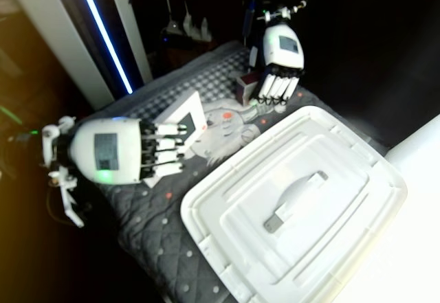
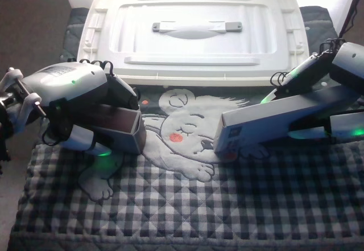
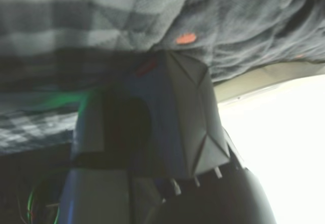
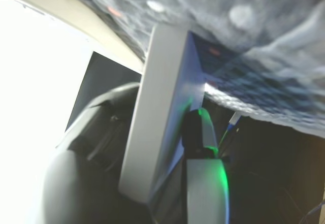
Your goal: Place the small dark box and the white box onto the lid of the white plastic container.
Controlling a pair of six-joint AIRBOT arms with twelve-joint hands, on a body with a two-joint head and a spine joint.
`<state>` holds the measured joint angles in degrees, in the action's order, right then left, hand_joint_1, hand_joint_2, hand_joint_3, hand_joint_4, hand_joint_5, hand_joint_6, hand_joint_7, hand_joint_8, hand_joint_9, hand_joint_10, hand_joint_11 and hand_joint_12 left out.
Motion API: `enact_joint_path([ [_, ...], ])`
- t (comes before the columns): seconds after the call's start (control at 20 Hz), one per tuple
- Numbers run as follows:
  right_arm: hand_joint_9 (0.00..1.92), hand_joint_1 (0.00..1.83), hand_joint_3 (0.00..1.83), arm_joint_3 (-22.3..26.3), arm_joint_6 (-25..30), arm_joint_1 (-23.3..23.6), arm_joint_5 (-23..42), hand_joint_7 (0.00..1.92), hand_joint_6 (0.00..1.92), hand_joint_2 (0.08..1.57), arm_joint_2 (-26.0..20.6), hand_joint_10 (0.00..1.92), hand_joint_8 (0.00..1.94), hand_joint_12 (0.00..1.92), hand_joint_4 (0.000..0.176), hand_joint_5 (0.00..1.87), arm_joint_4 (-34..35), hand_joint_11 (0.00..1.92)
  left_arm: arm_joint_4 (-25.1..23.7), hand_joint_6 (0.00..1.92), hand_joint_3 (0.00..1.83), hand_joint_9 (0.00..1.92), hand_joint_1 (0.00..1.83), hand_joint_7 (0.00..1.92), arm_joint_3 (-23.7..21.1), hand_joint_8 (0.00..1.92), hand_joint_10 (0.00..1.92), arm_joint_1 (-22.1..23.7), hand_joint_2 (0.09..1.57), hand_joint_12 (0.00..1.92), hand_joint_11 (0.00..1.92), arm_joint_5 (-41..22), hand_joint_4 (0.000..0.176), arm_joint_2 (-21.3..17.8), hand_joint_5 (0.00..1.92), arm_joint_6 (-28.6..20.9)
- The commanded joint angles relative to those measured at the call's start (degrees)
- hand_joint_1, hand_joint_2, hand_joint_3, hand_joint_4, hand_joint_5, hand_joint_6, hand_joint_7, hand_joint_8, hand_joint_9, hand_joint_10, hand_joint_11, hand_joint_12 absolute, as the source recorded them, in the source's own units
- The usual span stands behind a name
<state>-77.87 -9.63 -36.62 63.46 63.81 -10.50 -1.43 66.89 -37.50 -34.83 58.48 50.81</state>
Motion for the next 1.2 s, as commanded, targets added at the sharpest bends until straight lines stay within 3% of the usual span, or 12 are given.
enact_joint_path([
  [0.0,1.24,1.31,0.00,-0.2,0.4,0.4,7.3,1.52,0.35,0.98,-0.7,0.73,0.13,1.46,0.000,1.27,1.7,0.75,0.6,0.95,0.00,1.17,1.40,1.14,0.1,0.59,0.84,0.2,1.04,1.01,0.88,-6.8,0.000,-0.2,0.97,0.0],
  [0.1,1.15,1.31,0.00,-0.2,0.5,0.4,11.7,1.32,0.30,1.00,-1.0,1.06,0.62,1.64,0.000,1.26,3.2,0.93,1.6,0.84,0.00,1.24,1.40,1.23,0.0,0.47,0.77,0.9,1.02,1.12,0.91,-10.6,0.000,0.0,1.01,-0.5],
  [0.15,1.09,1.23,0.00,-0.2,0.5,0.4,13.1,1.12,0.47,1.01,-1.2,1.68,1.25,1.86,0.000,1.25,4.0,1.09,2.4,0.75,0.00,1.29,1.41,1.30,-0.1,0.36,0.71,1.0,1.00,1.12,0.98,-13.1,0.000,0.2,1.05,-0.7],
  [0.2,1.01,1.21,0.00,-0.4,0.5,0.5,14.6,1.03,0.58,1.02,-1.4,1.70,1.34,1.91,0.000,1.20,5.4,0.94,2.8,0.81,0.00,1.20,1.41,1.21,-0.1,0.54,0.80,1.4,1.02,1.08,1.00,-15.3,0.000,0.3,1.00,-0.7],
  [0.35,1.00,1.28,0.00,-2.3,0.4,2.6,16.6,1.06,0.38,1.06,-1.7,1.18,1.10,1.62,0.000,1.21,9.0,0.84,3.5,0.89,0.00,1.14,1.39,1.12,1.9,0.72,0.89,5.5,1.05,1.01,0.96,-18.4,0.000,1.6,0.96,-0.7],
  [0.45,1.12,1.29,0.00,-4.1,0.2,4.4,15.4,1.11,0.52,1.06,-1.2,1.48,1.04,1.83,0.000,1.12,9.2,1.08,3.5,0.98,0.00,1.06,1.39,1.11,4.1,0.68,0.95,8.6,1.06,1.02,0.86,-17.4,0.000,2.7,0.97,-0.7],
  [0.65,1.36,1.29,0.00,-8.9,-2.0,11.2,8.3,1.30,0.79,1.04,1.1,0.39,0.57,1.14,0.000,1.02,9.2,1.11,1.9,1.01,0.00,1.09,1.50,1.00,11.8,0.81,0.83,18.2,1.08,1.47,0.84,-9.5,0.000,8.0,0.89,-0.6],
  [0.75,1.06,1.39,0.00,-10.5,-4.3,14.5,5.4,1.12,0.88,1.07,1.6,1.03,0.71,1.15,0.000,0.96,9.2,0.95,0.5,1.02,0.00,1.04,1.37,1.01,16.0,0.84,1.07,22.9,1.09,1.20,0.76,-5.4,0.000,11.8,0.90,-0.6],
  [0.95,1.05,1.38,0.00,-15.6,-6.0,18.3,-2.6,0.96,0.85,1.10,5.2,1.12,0.95,1.12,0.000,0.91,9.0,0.97,-0.6,1.14,0.00,0.86,1.34,0.85,22.7,1.17,1.32,27.2,1.17,1.34,0.65,-0.1,0.000,16.5,0.80,-0.6],
  [1.05,0.81,1.35,0.01,-22.8,-3.3,19.1,-9.4,0.78,1.22,1.19,10.2,1.41,1.22,1.07,0.000,0.76,7.4,0.61,-0.5,1.21,0.00,0.90,1.36,0.84,28.7,1.14,1.25,28.3,1.16,1.19,0.68,2.5,0.000,20.0,0.78,-1.3],
  [1.1,0.29,1.29,0.00,-25.0,-2.4,19.1,-12.6,0.33,0.47,1.13,11.6,0.56,0.44,0.90,0.000,0.40,6.6,0.12,-0.5,0.50,0.00,0.42,1.32,0.45,30.7,0.40,0.53,29.4,1.14,1.12,0.15,4.7,0.000,21.4,0.50,-1.3],
  [1.15,0.12,1.28,0.00,-25.9,-2.2,19.1,-14.3,0.15,0.14,1.08,12.2,0.18,0.12,0.61,0.016,0.24,6.2,0.02,-0.9,0.16,0.00,0.17,1.27,0.18,32.5,0.10,0.16,30.4,1.10,0.74,0.03,6.2,0.061,23.0,0.37,-1.1],
])
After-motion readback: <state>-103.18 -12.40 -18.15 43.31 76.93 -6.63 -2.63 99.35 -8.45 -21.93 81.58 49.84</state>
